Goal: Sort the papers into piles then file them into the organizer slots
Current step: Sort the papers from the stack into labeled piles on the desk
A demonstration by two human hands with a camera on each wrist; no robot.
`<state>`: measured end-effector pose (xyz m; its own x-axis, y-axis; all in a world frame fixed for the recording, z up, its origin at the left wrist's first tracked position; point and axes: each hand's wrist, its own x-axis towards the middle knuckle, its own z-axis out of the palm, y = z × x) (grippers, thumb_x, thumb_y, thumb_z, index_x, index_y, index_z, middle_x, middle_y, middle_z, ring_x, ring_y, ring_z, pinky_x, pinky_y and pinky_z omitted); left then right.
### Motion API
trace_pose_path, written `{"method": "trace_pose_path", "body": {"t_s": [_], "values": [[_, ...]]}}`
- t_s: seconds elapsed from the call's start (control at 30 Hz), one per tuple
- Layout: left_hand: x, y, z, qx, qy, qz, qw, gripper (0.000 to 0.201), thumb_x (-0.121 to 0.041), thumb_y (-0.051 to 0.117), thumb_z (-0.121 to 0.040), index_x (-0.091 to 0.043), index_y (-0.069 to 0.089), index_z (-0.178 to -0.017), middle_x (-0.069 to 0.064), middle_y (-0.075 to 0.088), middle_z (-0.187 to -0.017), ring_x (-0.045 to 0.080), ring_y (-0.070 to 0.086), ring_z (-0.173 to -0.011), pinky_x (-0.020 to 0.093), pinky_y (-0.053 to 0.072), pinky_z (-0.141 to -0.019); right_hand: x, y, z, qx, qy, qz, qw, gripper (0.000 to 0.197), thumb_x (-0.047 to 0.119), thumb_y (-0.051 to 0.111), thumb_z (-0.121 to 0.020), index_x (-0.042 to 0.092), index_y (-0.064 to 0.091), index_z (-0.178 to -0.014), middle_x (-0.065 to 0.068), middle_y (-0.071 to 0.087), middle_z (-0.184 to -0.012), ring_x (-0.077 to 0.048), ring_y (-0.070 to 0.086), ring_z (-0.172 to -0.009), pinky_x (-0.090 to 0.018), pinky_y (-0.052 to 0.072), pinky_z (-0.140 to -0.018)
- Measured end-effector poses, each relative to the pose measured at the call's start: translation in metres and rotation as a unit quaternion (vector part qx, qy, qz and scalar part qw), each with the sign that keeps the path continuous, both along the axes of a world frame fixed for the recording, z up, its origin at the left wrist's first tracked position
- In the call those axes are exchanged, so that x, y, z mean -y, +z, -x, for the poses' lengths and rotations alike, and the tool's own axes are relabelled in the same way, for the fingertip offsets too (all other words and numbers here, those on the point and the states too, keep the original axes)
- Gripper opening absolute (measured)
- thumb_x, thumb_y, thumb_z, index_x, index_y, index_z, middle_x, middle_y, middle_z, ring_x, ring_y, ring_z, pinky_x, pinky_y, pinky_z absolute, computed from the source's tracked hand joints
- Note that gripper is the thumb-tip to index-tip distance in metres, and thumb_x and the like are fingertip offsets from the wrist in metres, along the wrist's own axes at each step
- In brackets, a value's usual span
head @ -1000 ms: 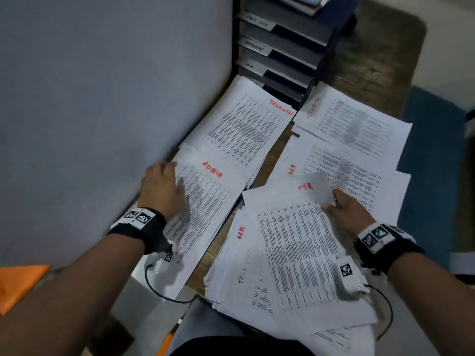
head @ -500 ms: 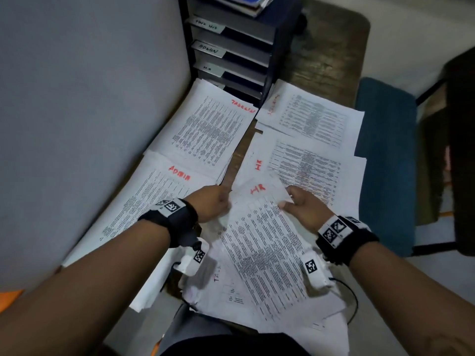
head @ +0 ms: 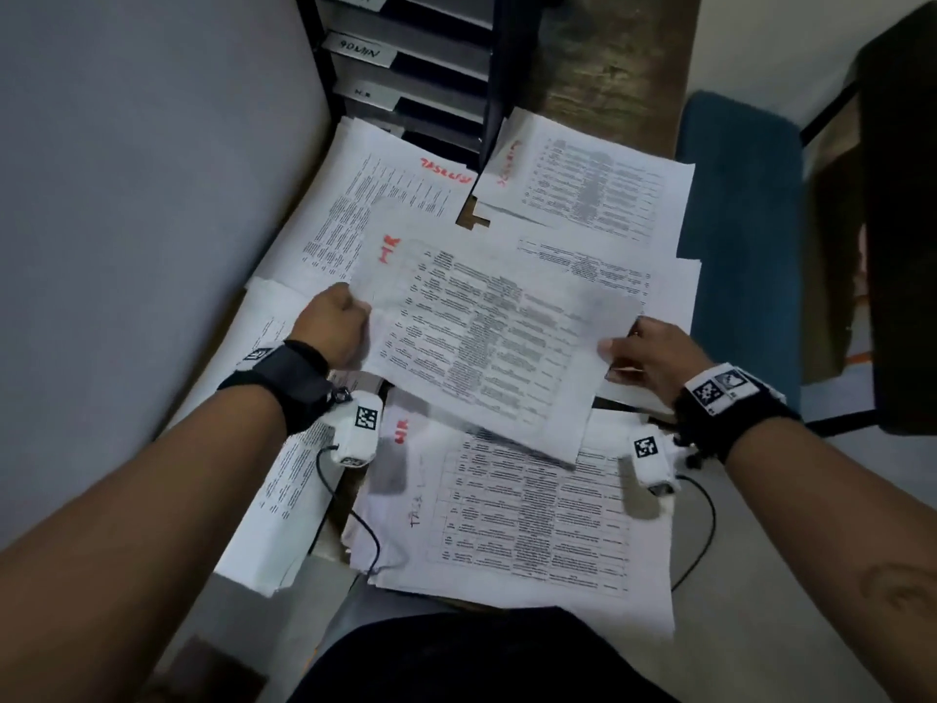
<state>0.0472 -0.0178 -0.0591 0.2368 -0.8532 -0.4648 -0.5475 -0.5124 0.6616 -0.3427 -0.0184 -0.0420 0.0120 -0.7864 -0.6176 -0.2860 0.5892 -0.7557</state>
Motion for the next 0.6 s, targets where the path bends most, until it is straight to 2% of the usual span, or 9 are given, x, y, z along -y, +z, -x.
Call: {"method": "trace_pose_path", "body": {"t_s": [0.1, 0.2, 0.23, 0.3, 0.33, 0.4, 0.47, 0.5, 0.6], "values": [[0.014, -0.013, 0.018, -0.059, 0.031, 0.008, 0.998, 0.038, -0.039, 0.051, -0.075, -0.011, 0.061, -0.099, 0.018, 0.07, -0.104, 0.036, 0.066, -0.101, 0.052, 0.053, -0.094, 0.003, -0.008, -0.004, 0.015, -0.038, 0.004, 0.999, 0.016, 0.01, 0.061, -0.092, 0.019, 0.062, -0.105, -0.001, 0.071, -0.097, -0.017, 0.067, -0.082, -0.032, 0.056, -0.073], [0.019, 0.001, 0.046, -0.109, 0.007, 0.011, 0.994, 0.043, -0.037, 0.061, -0.082, -0.013, 0.058, -0.118, 0.008, 0.067, -0.105, 0.025, 0.063, -0.091, 0.035, 0.051, -0.086, 0.01, -0.005, -0.003, -0.109, -0.075, 0.045, 0.99, 0.008, 0.015, 0.056, -0.097, 0.021, 0.055, -0.093, 0.004, 0.063, -0.088, -0.009, 0.056, -0.065, -0.009, 0.044, -0.046], [0.02, 0.003, 0.053, -0.103, -0.016, 0.003, 0.995, 0.049, -0.036, 0.064, -0.088, -0.012, 0.051, -0.129, 0.007, 0.064, -0.106, 0.025, 0.062, -0.087, 0.034, 0.051, -0.082, 0.015, -0.006, 0.004, -0.135, -0.091, 0.048, 0.985, 0.005, 0.015, 0.055, -0.097, 0.019, 0.056, -0.099, 0.003, 0.061, -0.094, -0.009, 0.055, -0.067, -0.007, 0.042, -0.046], [0.018, 0.003, 0.059, -0.072, -0.044, -0.004, 0.996, 0.056, -0.03, 0.064, -0.093, -0.01, 0.039, -0.14, 0.005, 0.063, -0.104, 0.025, 0.063, -0.085, 0.033, 0.051, -0.082, 0.028, -0.013, 0.021, -0.182, -0.091, 0.051, 0.978, 0.025, 0.017, 0.055, -0.096, 0.013, 0.055, -0.121, 0.001, 0.059, -0.108, -0.017, 0.059, -0.083, -0.012, 0.046, -0.066], [0.015, 0.0, 0.057, -0.054, -0.055, -0.007, 0.997, 0.053, -0.026, 0.063, -0.094, -0.01, 0.04, -0.138, 0.004, 0.063, -0.099, 0.023, 0.063, -0.081, 0.031, 0.05, -0.077, 0.035, -0.017, 0.027, -0.206, -0.097, 0.047, 0.973, 0.034, 0.02, 0.056, -0.094, 0.009, 0.053, -0.127, 0.0, 0.061, -0.114, -0.022, 0.06, -0.093, -0.02, 0.048, -0.076], [0.005, -0.002, 0.047, -0.021, -0.084, -0.01, 0.996, 0.033, -0.016, 0.063, -0.092, -0.013, 0.053, -0.124, 0.005, 0.065, -0.096, 0.016, 0.059, -0.071, 0.027, 0.045, -0.07, 0.045, -0.023, 0.038, -0.226, -0.11, 0.028, 0.968, 0.043, 0.023, 0.058, -0.091, 0.007, 0.052, -0.13, -0.006, 0.063, -0.121, -0.026, 0.062, -0.1, -0.029, 0.051, -0.08], [-0.008, -0.004, 0.032, -0.018, -0.101, -0.013, 0.995, 0.017, -0.004, 0.063, -0.089, -0.018, 0.064, -0.099, 0.006, 0.068, -0.093, 0.006, 0.057, -0.062, 0.023, 0.044, -0.064, 0.052, -0.028, 0.045, -0.241, -0.116, 0.029, 0.963, 0.038, 0.017, 0.058, -0.093, 0.004, 0.054, -0.128, -0.01, 0.062, -0.122, -0.027, 0.06, -0.102, -0.027, 0.046, -0.08], [-0.016, -0.005, 0.023, -0.019, -0.106, -0.016, 0.994, 0.022, 0.002, 0.063, -0.087, -0.02, 0.066, -0.089, 0.004, 0.069, -0.088, 0.001, 0.057, -0.059, 0.02, 0.044, -0.061, 0.055, -0.03, 0.046, -0.256, -0.116, 0.028, 0.959, 0.036, 0.014, 0.058, -0.094, 0.002, 0.054, -0.127, -0.013, 0.061, -0.124, -0.029, 0.059, -0.107, -0.025, 0.042, -0.083], [-0.042, -0.007, 0.001, -0.003, -0.114, -0.04, 0.993, 0.025, 0.005, 0.064, -0.084, -0.019, 0.069, -0.085, -0.005, 0.067, -0.08, 0.009, 0.058, -0.071, 0.019, 0.044, -0.065, 0.058, -0.027, 0.049, -0.3, -0.109, 0.036, 0.947, 0.039, 0.016, 0.059, -0.094, 0.002, 0.05, -0.129, -0.017, 0.056, -0.131, -0.034, 0.055, -0.117, -0.027, 0.039, -0.088]]}}
